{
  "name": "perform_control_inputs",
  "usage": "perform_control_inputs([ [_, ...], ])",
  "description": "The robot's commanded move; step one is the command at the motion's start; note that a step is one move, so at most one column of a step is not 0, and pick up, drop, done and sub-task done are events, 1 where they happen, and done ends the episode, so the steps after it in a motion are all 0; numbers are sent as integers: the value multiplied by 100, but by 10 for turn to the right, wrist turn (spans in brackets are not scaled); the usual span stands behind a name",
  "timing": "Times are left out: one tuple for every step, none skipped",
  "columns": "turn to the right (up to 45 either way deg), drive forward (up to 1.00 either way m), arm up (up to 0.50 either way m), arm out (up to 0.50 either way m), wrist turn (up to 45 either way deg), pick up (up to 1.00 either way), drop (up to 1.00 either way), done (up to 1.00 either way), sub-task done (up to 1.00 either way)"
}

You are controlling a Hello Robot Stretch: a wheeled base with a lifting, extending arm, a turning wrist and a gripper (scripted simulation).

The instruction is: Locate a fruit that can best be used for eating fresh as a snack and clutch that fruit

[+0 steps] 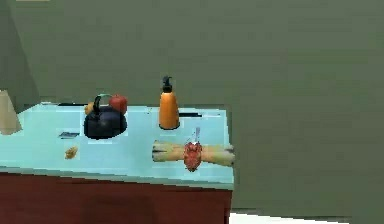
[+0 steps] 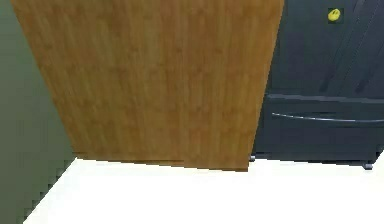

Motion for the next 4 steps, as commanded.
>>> perform_control_inputs([
  [-450, 0, 0, 0, 0, 0, 0, 0, 0],
  [-450, 0, 0, 0, 0, 0, 0, 0, 0],
  [-180, 0, 0, 0, 0, 0, 0, 0, 0],
  [450, 0, 0, 0, 0, 0, 0, 0, 0],
])
